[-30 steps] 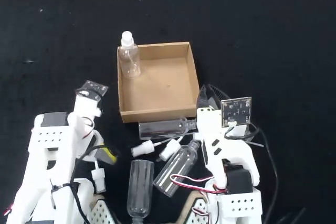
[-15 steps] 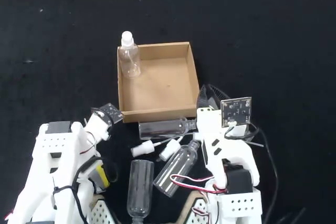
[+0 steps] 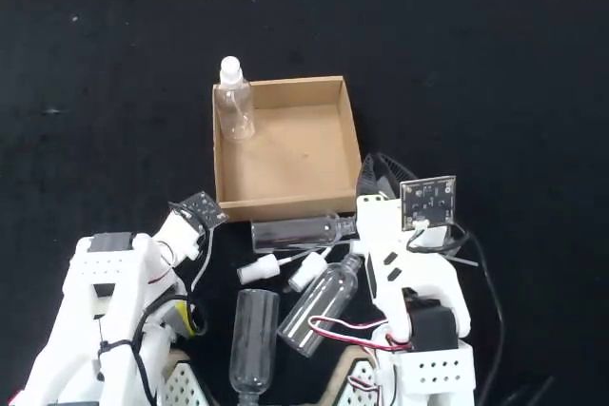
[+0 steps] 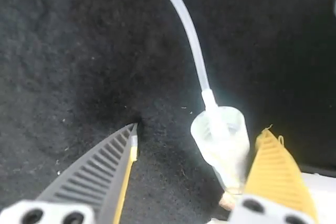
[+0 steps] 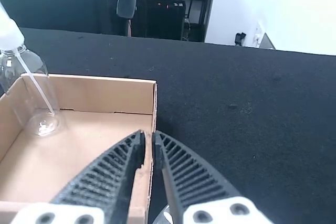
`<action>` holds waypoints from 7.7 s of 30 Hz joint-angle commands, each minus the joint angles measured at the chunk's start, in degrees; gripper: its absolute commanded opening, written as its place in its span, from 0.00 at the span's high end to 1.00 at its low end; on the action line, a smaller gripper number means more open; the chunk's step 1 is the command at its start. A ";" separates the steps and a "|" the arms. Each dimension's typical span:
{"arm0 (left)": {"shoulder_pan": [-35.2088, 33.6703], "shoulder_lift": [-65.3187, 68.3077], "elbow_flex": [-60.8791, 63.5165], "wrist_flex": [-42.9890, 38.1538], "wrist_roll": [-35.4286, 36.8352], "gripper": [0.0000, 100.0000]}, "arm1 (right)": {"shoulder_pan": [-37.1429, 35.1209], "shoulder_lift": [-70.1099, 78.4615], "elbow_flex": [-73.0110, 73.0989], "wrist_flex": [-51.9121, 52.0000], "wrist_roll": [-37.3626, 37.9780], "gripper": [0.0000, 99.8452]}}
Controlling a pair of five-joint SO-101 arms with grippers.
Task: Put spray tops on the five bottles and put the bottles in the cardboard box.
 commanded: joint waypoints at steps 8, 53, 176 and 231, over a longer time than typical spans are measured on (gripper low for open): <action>-10.07 -0.44 -6.46 -2.29 1.05 0.70 | 0.62 -5.49 -0.40 -1.76 0.53 0.98; -26.86 -0.53 -15.96 -1.05 -4.22 0.94 | 0.53 -5.49 -0.48 -1.76 0.53 0.98; 27.65 16.88 -57.63 39.82 11.34 0.68 | 48.70 50.59 -47.60 12.48 9.32 0.98; 34.86 10.73 -12.97 2.20 58.11 0.74 | 45.19 50.68 -47.60 15.56 9.76 0.98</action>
